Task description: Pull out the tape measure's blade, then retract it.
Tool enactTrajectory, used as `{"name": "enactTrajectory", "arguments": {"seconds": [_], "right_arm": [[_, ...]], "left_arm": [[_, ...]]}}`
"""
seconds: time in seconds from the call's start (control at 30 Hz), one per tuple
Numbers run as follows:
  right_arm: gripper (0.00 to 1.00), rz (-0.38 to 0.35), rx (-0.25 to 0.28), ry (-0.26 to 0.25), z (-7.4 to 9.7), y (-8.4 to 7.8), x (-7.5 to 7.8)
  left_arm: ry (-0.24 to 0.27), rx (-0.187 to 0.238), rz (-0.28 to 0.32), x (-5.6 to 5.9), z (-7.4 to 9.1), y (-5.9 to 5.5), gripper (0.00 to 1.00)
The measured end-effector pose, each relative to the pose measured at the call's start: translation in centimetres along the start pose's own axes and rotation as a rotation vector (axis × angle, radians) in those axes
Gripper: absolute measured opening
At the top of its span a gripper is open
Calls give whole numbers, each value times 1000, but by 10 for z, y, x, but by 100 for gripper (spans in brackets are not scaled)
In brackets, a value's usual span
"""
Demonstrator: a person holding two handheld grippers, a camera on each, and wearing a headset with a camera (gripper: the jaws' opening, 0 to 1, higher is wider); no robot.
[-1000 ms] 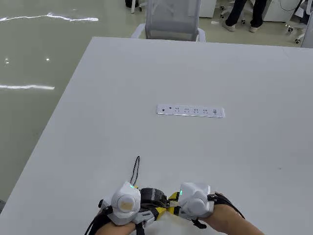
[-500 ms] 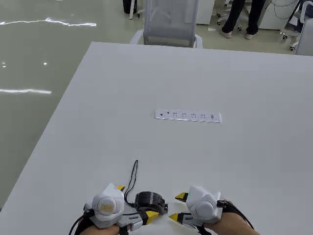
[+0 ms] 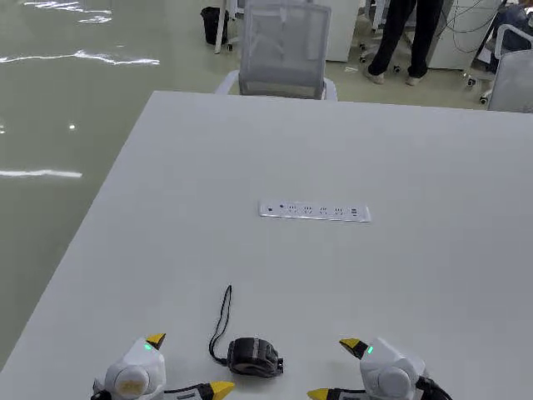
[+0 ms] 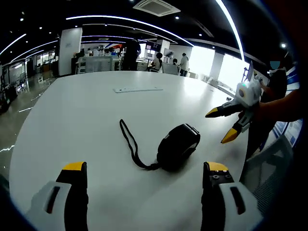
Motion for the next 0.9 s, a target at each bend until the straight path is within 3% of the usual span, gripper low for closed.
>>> {"name": "enactTrajectory", "arguments": {"seconds": [0.13, 0.2, 0.47, 0.6, 0.63, 0.8, 0.9], "right_arm": [[85, -4, 35, -42, 12, -3, -2], [88, -29, 36, -53, 17, -6, -1], [100, -67, 45, -106, 47, -20, 6], [100, -84, 31, -95, 61, -31, 4], [100, -91, 33, -104, 67, -35, 4], [100, -111, 36, -122, 83, -49, 2], [100, -125, 42, -141, 95, -54, 2]], "left_arm": [[-22, 41, -19, -8, 13, -2, 99], [-29, 61, 15, -14, 20, -4, 99], [19, 38, 20, -33, 50, -20, 99], [22, 57, 47, -39, 66, -26, 99], [25, 84, 66, -43, 72, -28, 99], [54, 84, 82, -53, 88, -35, 99], [59, 74, 63, -50, 95, -37, 99]]}}
Point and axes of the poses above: the centre of the closed fingertips' face, and the gripper's own axes: z roughly backward along the fingers, x roughly to its right, y roughly out of its top, the point moved 10 cm from there along z, roughly backward along the fingers, and after that the axes turned 2 degrees about x, right-handed, at the moved point
